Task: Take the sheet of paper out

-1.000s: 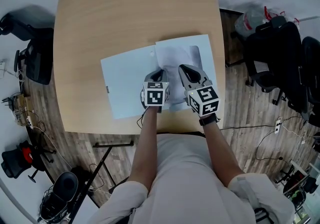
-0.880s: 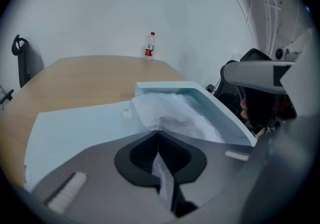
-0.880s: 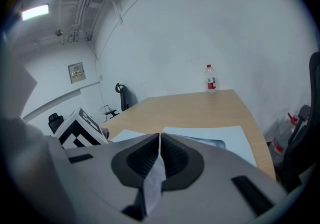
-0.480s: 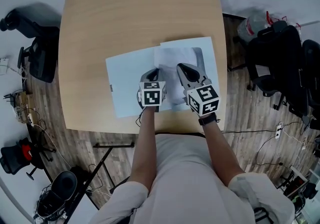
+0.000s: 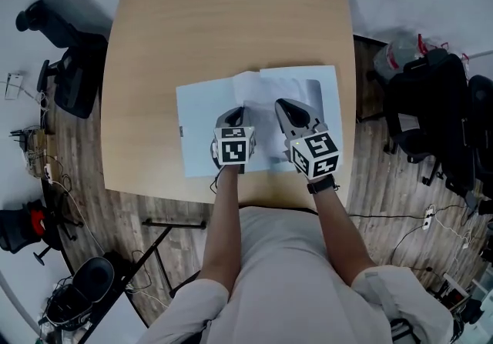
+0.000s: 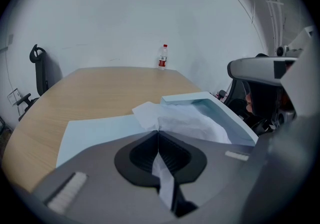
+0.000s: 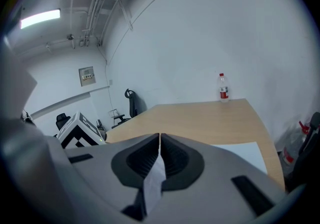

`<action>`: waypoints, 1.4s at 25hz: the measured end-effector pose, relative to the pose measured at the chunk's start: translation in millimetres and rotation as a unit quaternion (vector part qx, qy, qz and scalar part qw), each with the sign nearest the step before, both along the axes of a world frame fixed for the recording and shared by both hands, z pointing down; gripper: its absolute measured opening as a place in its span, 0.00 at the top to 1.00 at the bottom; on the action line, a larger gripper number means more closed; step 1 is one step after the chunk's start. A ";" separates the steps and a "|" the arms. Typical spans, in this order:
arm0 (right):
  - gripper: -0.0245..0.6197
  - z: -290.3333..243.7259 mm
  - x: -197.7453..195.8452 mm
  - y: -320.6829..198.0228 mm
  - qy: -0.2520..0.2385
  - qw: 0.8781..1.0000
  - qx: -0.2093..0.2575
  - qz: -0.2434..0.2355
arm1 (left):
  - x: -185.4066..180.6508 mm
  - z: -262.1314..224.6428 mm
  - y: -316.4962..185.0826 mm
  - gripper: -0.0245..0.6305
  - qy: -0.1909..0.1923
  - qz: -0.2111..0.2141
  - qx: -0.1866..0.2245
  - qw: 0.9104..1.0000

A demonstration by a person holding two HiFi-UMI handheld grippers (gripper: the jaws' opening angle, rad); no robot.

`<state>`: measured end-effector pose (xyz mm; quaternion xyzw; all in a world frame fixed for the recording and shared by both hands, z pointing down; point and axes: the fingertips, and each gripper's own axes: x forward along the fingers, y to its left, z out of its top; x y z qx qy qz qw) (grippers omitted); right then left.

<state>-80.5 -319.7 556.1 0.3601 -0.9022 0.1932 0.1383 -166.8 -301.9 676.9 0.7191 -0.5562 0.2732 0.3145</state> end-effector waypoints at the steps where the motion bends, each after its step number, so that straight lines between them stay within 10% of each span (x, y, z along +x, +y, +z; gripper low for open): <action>1: 0.93 -2.0 -1.8 0.3 -0.001 1.000 0.002 -0.002 | -3.0 -2.5 0.7 0.94 -0.002 -0.002 0.002 1.000; 22: 0.93 -60.5 9.9 21.5 -0.031 0.997 0.064 0.003 | -31.8 -96.1 13.1 0.94 -0.051 -0.032 0.105 0.993; 35: 0.93 -126.6 41.4 55.7 -0.051 0.989 0.136 0.019 | -17.5 -207.3 41.5 0.94 -0.048 -0.046 0.235 0.970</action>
